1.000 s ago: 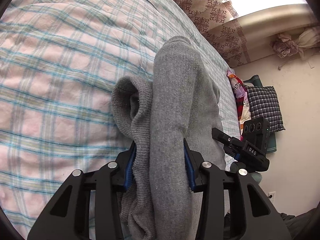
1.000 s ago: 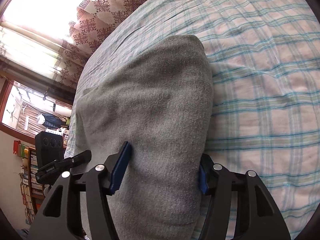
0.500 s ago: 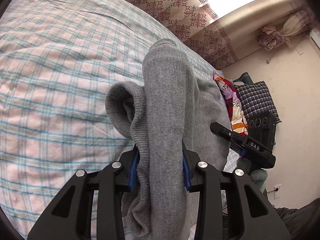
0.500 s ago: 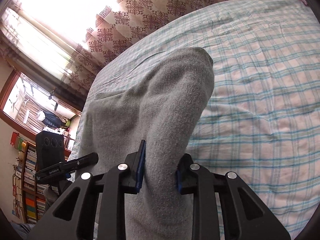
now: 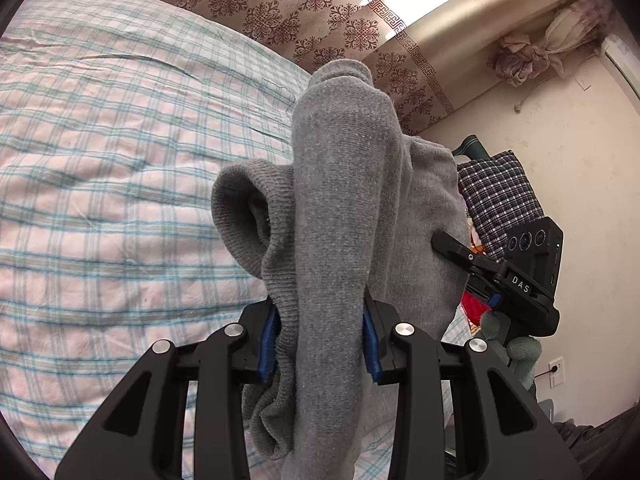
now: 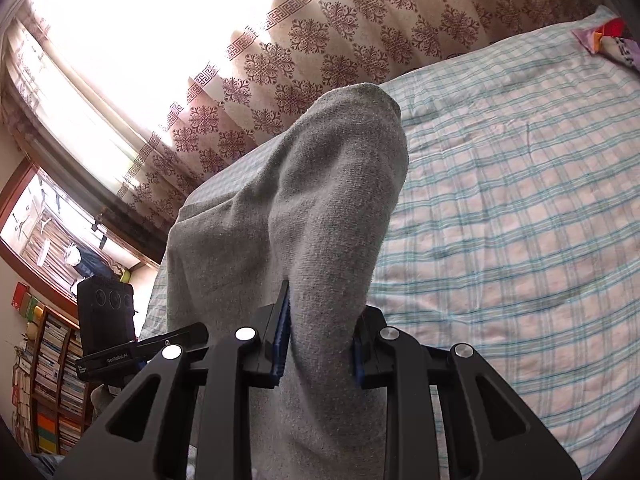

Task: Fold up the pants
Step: 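Lift the stack edge with both tools, fold it over, then open both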

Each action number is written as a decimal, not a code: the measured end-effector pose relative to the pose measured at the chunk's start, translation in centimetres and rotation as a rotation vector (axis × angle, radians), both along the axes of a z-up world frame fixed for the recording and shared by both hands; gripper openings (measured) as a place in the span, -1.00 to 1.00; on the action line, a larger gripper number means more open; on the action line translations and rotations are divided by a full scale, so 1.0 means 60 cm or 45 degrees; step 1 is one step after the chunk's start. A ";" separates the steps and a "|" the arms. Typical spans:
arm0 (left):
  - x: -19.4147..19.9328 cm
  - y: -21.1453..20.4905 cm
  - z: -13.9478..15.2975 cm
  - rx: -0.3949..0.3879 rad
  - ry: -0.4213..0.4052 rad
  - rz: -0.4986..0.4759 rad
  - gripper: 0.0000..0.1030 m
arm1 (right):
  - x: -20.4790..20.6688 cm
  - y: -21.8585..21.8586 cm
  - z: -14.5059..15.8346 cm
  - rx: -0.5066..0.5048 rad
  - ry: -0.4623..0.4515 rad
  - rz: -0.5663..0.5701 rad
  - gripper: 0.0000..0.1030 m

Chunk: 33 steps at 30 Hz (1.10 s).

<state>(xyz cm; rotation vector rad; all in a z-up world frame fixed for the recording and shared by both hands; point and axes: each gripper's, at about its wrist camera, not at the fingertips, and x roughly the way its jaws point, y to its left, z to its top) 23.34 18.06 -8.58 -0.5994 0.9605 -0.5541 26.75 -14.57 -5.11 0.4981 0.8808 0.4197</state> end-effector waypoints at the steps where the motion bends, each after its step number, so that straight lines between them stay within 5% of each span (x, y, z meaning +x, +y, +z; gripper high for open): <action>1: 0.010 -0.009 0.002 0.000 -0.002 -0.010 -0.33 | 0.005 -0.010 0.001 0.000 -0.005 -0.014 -0.53; 18: 0.178 -0.151 0.015 0.032 -0.011 -0.125 -0.33 | 0.108 -0.151 0.003 -0.042 -0.036 -0.181 -0.53; 33: 0.295 -0.199 -0.092 0.190 0.114 -0.092 -0.30 | 0.227 -0.199 -0.127 -0.176 0.148 -0.223 -0.43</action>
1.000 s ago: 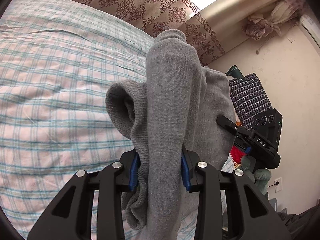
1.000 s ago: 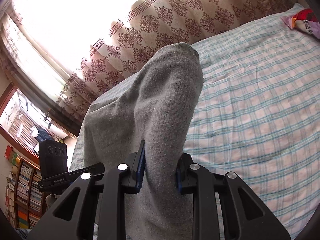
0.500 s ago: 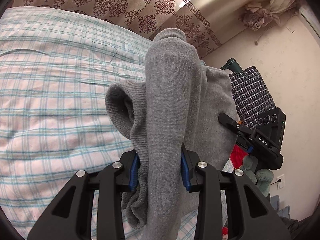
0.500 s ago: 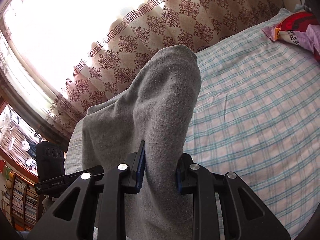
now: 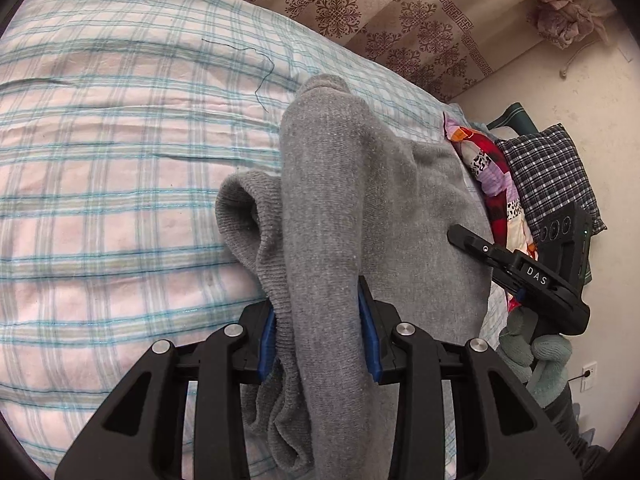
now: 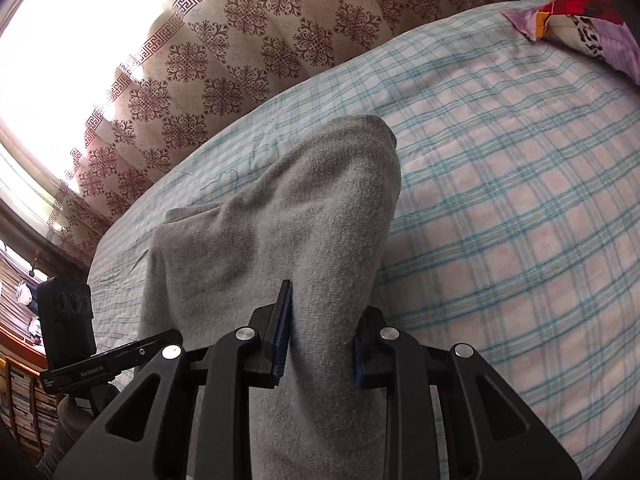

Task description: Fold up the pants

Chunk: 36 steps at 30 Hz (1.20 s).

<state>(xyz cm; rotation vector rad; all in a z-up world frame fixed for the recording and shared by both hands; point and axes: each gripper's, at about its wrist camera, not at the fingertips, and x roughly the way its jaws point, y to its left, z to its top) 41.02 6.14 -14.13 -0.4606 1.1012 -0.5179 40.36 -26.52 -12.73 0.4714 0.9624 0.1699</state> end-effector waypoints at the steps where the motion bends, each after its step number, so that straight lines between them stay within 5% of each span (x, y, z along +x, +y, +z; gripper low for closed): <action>1: 0.000 -0.002 -0.001 0.019 -0.009 0.000 -0.26 | 0.000 0.001 -0.001 -0.025 -0.003 -0.004 -0.38; 6: -0.007 -0.016 0.013 0.244 -0.091 0.043 0.28 | -0.021 0.024 0.018 -0.313 -0.056 -0.035 0.04; 12: -0.040 -0.036 0.051 0.509 -0.212 0.066 0.39 | -0.096 0.057 0.049 -0.578 -0.122 -0.033 0.23; 21: -0.116 -0.053 0.071 0.746 -0.309 0.084 0.60 | -0.197 0.078 0.024 -0.580 -0.037 -0.042 0.24; 36: -0.153 -0.078 0.055 0.873 -0.335 0.063 0.63 | -0.202 0.072 -0.019 -0.532 0.038 -0.074 0.40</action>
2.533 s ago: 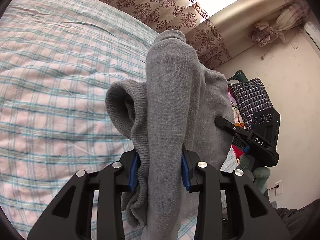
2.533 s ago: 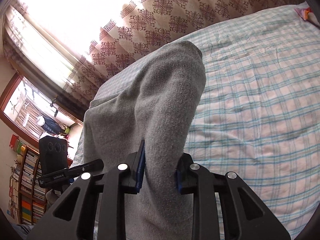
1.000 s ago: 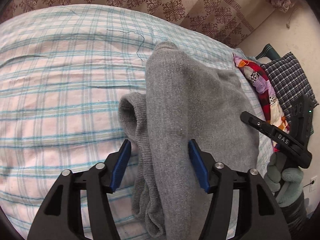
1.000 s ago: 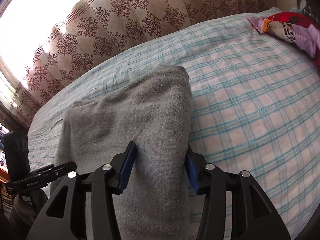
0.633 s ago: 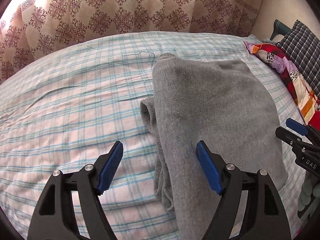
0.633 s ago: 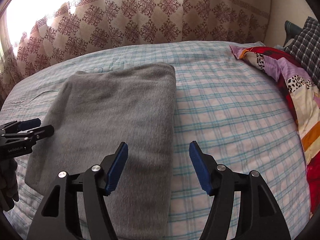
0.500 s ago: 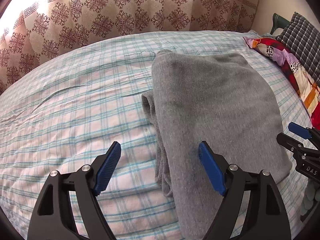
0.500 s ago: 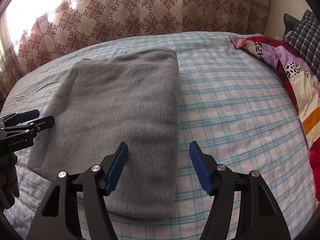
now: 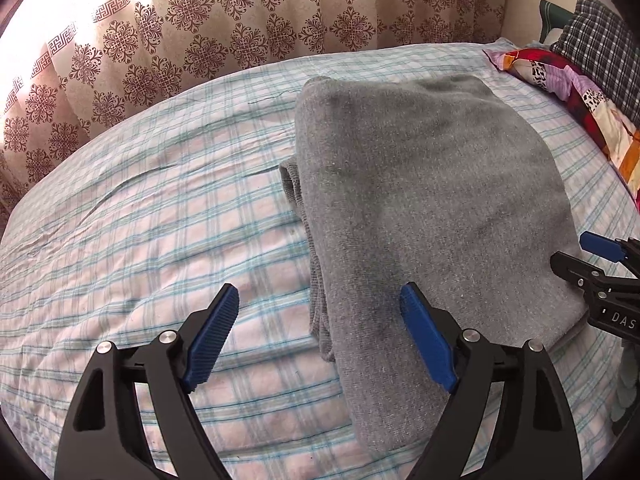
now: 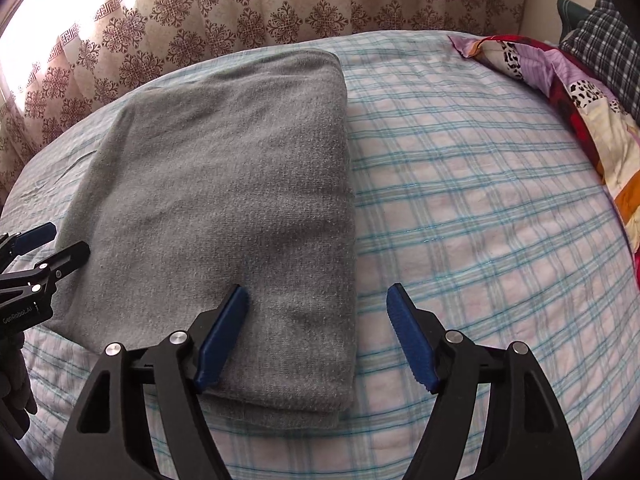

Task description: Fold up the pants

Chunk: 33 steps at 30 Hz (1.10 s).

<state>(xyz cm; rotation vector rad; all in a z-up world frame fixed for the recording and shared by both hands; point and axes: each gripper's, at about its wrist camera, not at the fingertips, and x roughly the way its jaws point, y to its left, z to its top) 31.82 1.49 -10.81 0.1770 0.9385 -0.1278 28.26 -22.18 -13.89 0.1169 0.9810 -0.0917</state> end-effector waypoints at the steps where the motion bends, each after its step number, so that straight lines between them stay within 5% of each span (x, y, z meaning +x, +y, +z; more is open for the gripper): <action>1: -0.001 -0.001 0.002 0.010 -0.002 0.000 0.63 | -0.003 0.001 0.004 -0.003 -0.001 0.000 0.40; 17: -0.077 -0.025 0.025 0.083 -0.040 0.012 0.73 | -0.103 0.030 0.043 0.041 -0.033 0.099 0.42; 22: -0.114 -0.035 0.037 0.062 -0.072 0.012 0.92 | -0.133 0.031 0.067 0.038 -0.111 0.103 0.58; 33: -0.150 -0.042 0.076 0.060 -0.140 0.072 0.94 | -0.163 0.020 0.079 0.012 -0.186 0.045 0.70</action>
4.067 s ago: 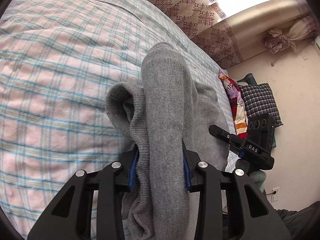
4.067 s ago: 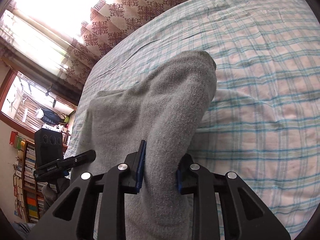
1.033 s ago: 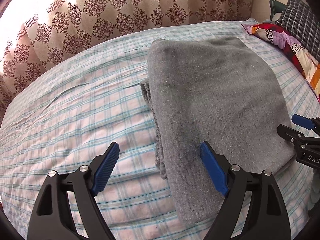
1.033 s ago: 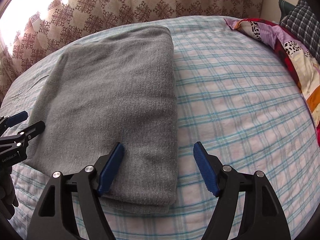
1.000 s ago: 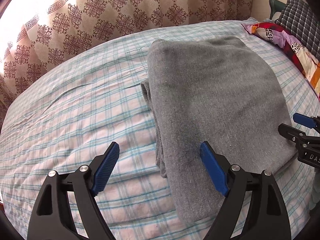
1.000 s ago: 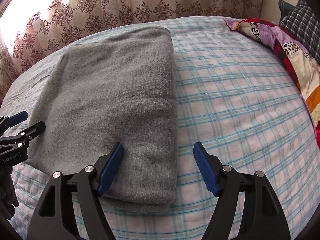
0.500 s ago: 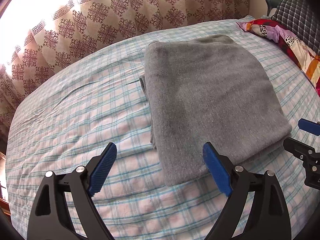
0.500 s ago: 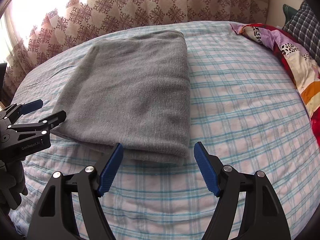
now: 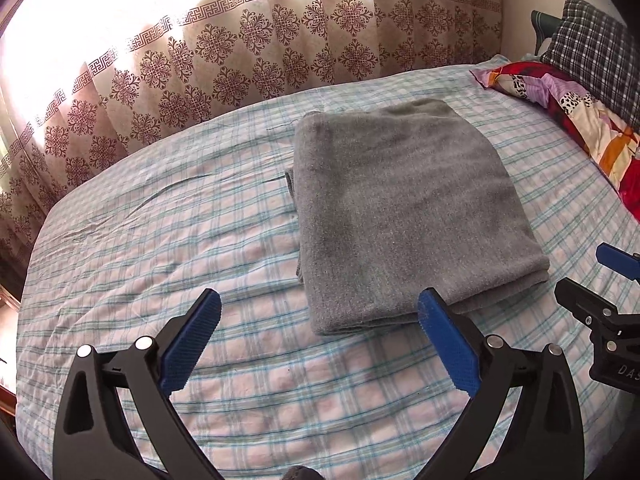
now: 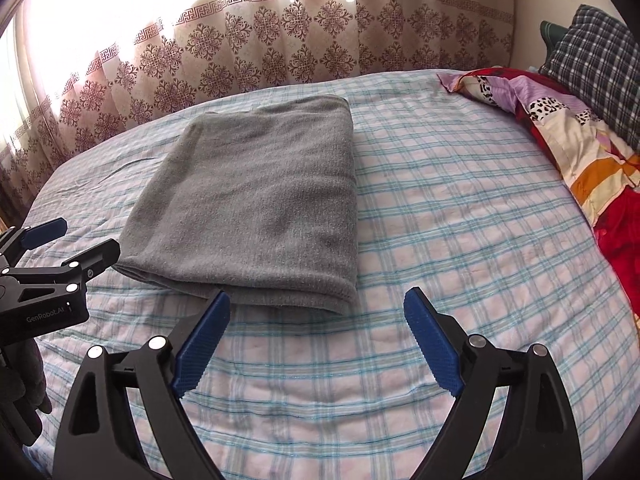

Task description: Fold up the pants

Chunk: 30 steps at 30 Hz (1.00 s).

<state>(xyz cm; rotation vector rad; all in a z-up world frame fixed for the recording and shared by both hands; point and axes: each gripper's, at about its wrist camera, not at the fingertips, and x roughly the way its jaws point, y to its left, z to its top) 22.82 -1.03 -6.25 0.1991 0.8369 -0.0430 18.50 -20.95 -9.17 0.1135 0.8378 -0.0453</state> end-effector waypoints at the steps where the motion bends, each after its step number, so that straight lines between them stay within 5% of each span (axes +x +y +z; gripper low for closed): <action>1: -0.004 -0.001 0.004 0.001 -0.004 0.004 0.94 | -0.001 0.003 0.005 -0.006 -0.015 0.003 0.70; 14: -0.051 -0.014 0.070 0.023 -0.149 0.054 0.95 | -0.041 0.029 0.077 -0.133 -0.253 -0.014 0.80; 30: -0.062 -0.027 0.067 0.034 -0.138 0.061 0.95 | -0.041 0.026 0.069 -0.138 -0.244 -0.034 0.83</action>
